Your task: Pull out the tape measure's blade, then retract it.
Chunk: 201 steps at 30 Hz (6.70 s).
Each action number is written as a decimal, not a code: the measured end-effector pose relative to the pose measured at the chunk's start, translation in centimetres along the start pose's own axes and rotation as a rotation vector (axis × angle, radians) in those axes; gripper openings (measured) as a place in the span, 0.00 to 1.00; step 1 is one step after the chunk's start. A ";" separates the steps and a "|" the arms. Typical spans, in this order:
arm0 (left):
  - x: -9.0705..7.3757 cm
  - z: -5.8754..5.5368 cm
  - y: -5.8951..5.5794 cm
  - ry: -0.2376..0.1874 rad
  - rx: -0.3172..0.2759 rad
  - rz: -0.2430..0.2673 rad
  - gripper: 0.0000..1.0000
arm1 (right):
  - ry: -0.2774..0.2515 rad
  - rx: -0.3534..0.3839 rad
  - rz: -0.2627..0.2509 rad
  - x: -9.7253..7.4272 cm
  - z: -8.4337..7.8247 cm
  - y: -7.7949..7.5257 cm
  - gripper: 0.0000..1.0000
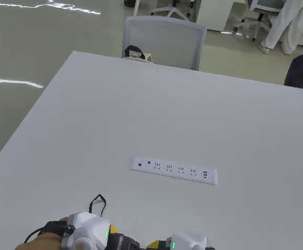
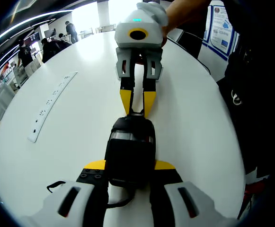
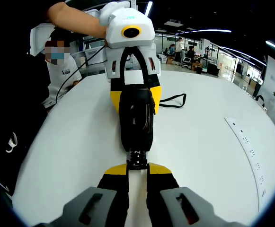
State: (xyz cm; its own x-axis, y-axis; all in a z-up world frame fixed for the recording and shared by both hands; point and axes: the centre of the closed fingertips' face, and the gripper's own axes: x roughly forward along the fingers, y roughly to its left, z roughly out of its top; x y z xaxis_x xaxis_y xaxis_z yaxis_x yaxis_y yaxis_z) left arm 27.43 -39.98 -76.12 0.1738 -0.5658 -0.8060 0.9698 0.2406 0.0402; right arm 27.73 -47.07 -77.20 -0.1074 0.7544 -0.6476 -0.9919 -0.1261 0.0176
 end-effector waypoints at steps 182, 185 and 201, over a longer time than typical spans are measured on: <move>0.7 0.2 -0.1 0.013 -0.016 -0.010 0.29 | 0.092 0.096 -0.062 -12.1 -11.0 -0.2 0.10; 0.6 0.2 -0.1 0.012 -0.016 -0.008 0.29 | 0.087 0.106 -0.065 -12.4 -11.1 -0.3 0.10; 0.6 0.4 -0.1 0.014 -0.014 -0.012 0.29 | 0.109 0.116 -0.074 -13.9 -12.5 -0.2 0.10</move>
State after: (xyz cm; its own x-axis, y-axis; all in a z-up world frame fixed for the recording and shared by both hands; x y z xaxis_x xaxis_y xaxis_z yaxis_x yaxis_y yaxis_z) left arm 27.49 -40.62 -76.40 0.1601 -0.5578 -0.8144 0.9693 0.2449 0.0228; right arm 30.26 -65.60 -77.72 -0.0315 0.6836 -0.7291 -0.9987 0.0077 0.0504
